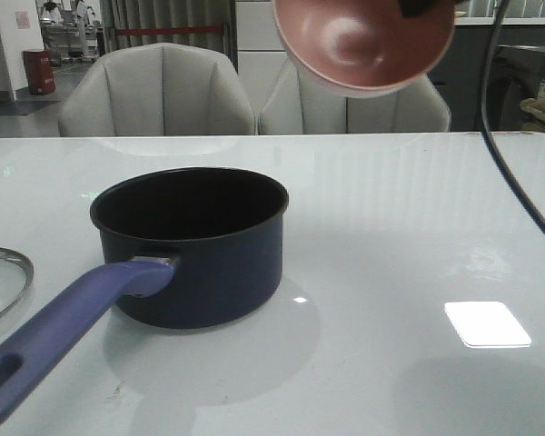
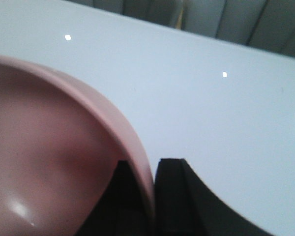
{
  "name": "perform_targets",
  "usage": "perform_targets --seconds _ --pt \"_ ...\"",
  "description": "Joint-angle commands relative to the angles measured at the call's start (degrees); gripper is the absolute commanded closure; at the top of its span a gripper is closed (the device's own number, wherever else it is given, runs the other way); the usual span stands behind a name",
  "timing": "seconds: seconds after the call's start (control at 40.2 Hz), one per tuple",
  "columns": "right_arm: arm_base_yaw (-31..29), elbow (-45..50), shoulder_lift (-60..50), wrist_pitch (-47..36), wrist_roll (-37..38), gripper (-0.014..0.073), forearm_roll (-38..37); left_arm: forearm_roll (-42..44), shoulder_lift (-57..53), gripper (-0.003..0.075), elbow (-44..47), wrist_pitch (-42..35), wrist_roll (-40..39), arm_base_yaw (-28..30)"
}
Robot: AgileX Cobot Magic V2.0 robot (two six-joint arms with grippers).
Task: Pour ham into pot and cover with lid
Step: 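Lower the empty pink bowl back onto the table with the right gripper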
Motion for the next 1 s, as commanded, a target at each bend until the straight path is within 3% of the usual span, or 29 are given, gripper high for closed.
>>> perform_targets --seconds 0.0,0.249,0.622,0.97 --pt "-2.79 -1.94 -1.91 4.86 1.9 0.0452 4.37 -0.2 0.57 0.0073 -1.54 -4.4 0.07 -0.45" --pt "-10.4 -1.94 -0.76 17.73 1.85 0.0452 12.28 -0.2 0.57 0.0073 -1.54 -4.4 0.07 -0.45" --pt "-20.6 -2.74 6.7 30.93 0.42 0.0452 16.19 -0.2 0.57 0.0073 -1.54 -4.4 0.07 -0.45" --pt "-21.7 -9.41 17.46 38.93 -8.55 0.0448 23.07 -0.2 0.57 0.0073 -1.54 -4.4 0.07 -0.45"
